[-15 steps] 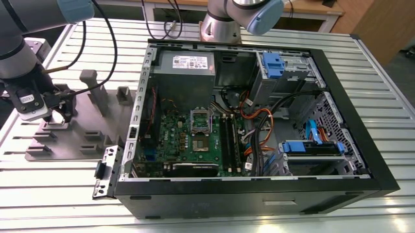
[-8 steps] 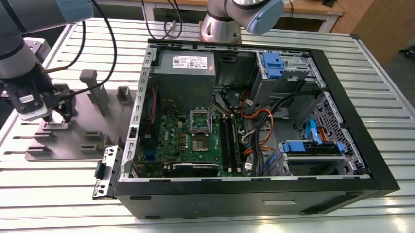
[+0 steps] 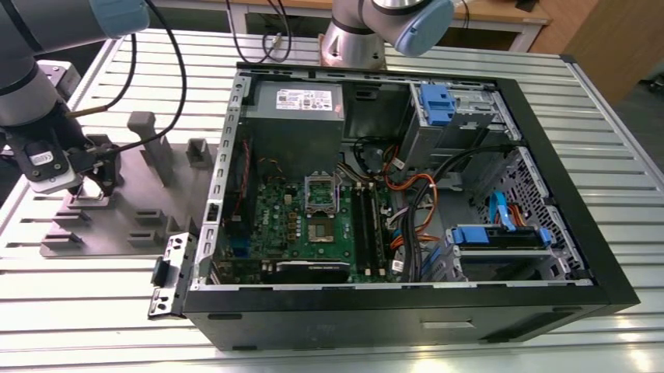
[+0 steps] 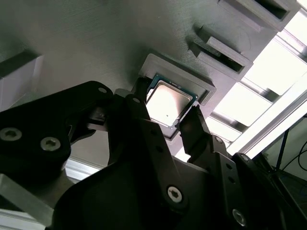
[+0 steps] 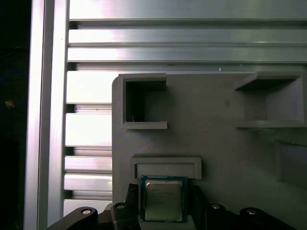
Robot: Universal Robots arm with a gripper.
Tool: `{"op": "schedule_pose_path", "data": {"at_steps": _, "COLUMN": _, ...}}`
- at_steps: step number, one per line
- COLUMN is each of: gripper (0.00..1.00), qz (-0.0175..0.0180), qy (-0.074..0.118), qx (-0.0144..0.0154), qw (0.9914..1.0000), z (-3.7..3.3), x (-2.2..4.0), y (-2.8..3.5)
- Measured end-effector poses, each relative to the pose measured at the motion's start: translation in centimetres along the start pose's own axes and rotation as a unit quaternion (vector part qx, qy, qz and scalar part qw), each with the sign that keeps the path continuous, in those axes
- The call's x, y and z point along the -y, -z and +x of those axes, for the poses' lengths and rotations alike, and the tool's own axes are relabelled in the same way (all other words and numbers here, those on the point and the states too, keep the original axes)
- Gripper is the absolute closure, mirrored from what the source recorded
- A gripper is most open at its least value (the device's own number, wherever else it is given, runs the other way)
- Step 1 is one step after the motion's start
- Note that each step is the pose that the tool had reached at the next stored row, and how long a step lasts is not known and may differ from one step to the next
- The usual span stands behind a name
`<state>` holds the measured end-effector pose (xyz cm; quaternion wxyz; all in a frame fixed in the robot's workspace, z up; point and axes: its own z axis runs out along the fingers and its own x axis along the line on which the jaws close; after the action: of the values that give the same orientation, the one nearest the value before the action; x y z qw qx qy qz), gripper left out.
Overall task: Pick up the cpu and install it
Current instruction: 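Pick up the cpu and move it towards the insertion slot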
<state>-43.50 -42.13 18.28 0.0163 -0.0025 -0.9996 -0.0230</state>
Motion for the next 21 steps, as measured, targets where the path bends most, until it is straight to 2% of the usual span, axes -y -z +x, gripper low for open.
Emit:
{"op": "schedule_pose_path", "data": {"at_steps": 4, "gripper": 0.45, "qz": 0.0000, "qy": 0.000, "qx": 0.0000, "qw": 1.00000, "z": 0.00, "x": 0.00, "y": 0.00}}
{"op": "schedule_pose_path", "data": {"at_steps": 5, "gripper": 0.47, "qz": 0.0000, "qy": 0.000, "qx": 0.0000, "qw": 1.00000, "z": 0.00, "x": 0.00, "y": 0.00}}
{"op": "schedule_pose_path", "data": {"at_steps": 6, "gripper": 0.53, "qz": 0.0000, "qy": 0.000, "qx": 0.0000, "qw": 1.00000, "z": 0.00, "x": 0.00, "y": 0.00}}
{"op": "schedule_pose_path", "data": {"at_steps": 13, "gripper": 0.53, "qz": 0.0000, "qy": 0.000, "qx": 0.0001, "qw": 1.00000, "z": -0.01, "x": -0.01, "y": 0.07}}
{"op": "schedule_pose_path", "data": {"at_steps": 21, "gripper": 0.53, "qz": 0.0000, "qy": 0.000, "qx": 0.0000, "qw": 1.00000, "z": 0.02, "x": -0.04, "y": 0.96}}
